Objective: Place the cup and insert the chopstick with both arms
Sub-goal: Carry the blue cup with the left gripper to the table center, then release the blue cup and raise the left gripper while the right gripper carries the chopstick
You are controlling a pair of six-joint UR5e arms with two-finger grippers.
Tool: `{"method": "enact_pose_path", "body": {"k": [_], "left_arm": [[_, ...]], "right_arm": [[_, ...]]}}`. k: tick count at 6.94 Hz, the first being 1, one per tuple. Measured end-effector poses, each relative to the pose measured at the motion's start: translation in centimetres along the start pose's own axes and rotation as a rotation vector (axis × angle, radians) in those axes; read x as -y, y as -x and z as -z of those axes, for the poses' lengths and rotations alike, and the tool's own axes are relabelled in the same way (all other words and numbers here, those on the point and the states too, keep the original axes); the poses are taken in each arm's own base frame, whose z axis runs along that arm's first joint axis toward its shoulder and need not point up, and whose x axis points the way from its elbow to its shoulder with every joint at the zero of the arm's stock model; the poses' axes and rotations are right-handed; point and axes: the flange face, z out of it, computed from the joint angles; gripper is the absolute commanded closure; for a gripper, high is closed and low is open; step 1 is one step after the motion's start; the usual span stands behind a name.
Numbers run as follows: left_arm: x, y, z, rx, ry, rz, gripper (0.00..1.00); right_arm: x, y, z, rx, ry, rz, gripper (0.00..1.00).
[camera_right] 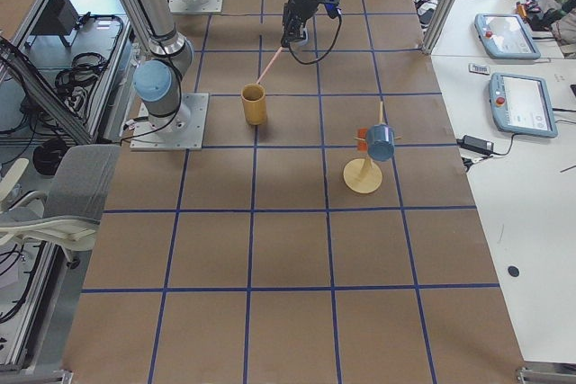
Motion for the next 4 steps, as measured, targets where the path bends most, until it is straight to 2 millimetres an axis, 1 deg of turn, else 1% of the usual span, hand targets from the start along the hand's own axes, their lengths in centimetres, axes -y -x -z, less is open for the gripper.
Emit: {"method": "enact_pose_path", "body": {"k": [1, 2, 3, 4], "left_arm": [[-1.0, 0.0, -0.3, 0.006, 0.016, 0.007, 1.0], [-1.8, 0.0, -0.5, 0.006, 0.035, 0.01, 0.17], [-2.1, 0.0, -0.6, 0.006, 0.044, 0.005, 0.08], [-2.2, -0.1, -0.3, -0.002, 0.042, -0.003, 0.08]], "right_arm": [[0.6, -0.2, 0.4, -0.013, -0.043, 0.001, 1.0], [1.1, -0.3, 0.8, -0.011, -0.087, -0.001, 1.0], [1.5, -0.4, 1.4, -0.012, -0.147, -0.003, 1.0], [1.8, -0.3, 2.0, -0.017, -0.197, -0.003, 1.0]]}}
